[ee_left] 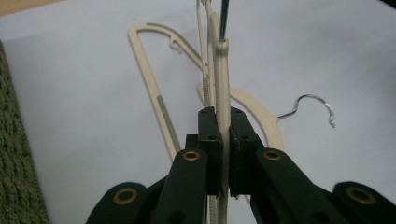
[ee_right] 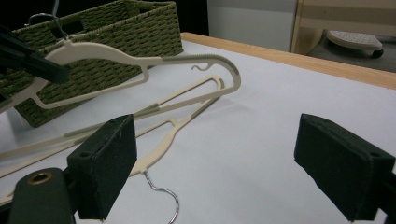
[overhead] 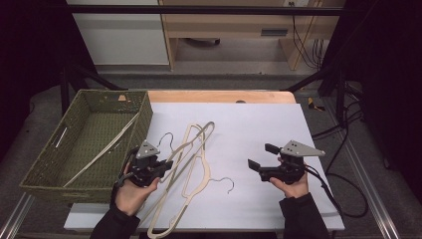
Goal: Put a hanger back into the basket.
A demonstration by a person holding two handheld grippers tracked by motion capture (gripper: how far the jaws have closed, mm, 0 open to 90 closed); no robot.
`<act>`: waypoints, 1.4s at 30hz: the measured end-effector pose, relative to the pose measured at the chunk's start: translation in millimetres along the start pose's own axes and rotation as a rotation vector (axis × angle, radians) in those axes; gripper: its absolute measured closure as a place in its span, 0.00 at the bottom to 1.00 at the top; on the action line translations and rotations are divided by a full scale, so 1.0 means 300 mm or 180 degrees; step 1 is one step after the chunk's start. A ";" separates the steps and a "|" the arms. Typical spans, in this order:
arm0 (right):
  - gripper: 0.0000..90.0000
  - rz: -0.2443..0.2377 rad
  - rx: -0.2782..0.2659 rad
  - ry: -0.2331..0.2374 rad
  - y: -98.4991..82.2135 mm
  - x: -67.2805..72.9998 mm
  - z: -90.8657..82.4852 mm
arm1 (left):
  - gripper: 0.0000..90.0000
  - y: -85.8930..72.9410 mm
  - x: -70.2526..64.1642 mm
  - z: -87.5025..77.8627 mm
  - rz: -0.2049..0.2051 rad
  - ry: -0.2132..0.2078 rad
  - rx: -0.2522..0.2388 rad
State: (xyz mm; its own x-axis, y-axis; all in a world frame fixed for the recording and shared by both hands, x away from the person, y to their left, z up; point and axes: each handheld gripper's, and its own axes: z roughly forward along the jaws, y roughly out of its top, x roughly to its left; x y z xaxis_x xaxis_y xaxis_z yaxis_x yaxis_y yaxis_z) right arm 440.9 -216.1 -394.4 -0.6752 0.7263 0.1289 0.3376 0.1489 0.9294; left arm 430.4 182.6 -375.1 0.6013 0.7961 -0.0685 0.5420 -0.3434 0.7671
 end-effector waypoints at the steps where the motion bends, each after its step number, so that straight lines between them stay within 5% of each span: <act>1: 0.15 0.0005 0.0004 -0.0004 0.000 0.000 0.000 | 0.96 0.005 -0.006 -0.016 0.0038 -0.0005 -0.0053; 10: 0.08 0.0066 -0.0059 -0.0045 0.007 -0.003 -0.016 | 0.96 0.060 -0.030 -0.128 0.0281 -0.0136 -0.0299; 19: 0.06 0.0058 -0.0108 -0.0122 0.011 -0.009 -0.030 | 0.96 0.147 -0.053 -0.240 0.0466 -0.0100 -0.0494; 31: 0.04 0.0086 -0.0125 -0.0153 0.010 -0.012 -0.037 | 0.96 0.252 0.033 -0.374 0.0561 -0.0146 -0.0707; 42: 0.04 0.0064 -0.0140 -0.0136 0.009 -0.015 -0.039 | 0.96 0.333 0.149 -0.452 0.0648 0.0044 -0.0691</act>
State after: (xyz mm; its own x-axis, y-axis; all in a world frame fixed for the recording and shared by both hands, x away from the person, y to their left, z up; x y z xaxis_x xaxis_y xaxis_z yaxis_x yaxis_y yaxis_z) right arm 437.3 -226.8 -388.4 -0.6396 0.7570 0.1337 0.3210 0.1050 0.9412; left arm 431.7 251.4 -215.0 0.6758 0.7291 0.1083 0.2719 -0.3831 0.8828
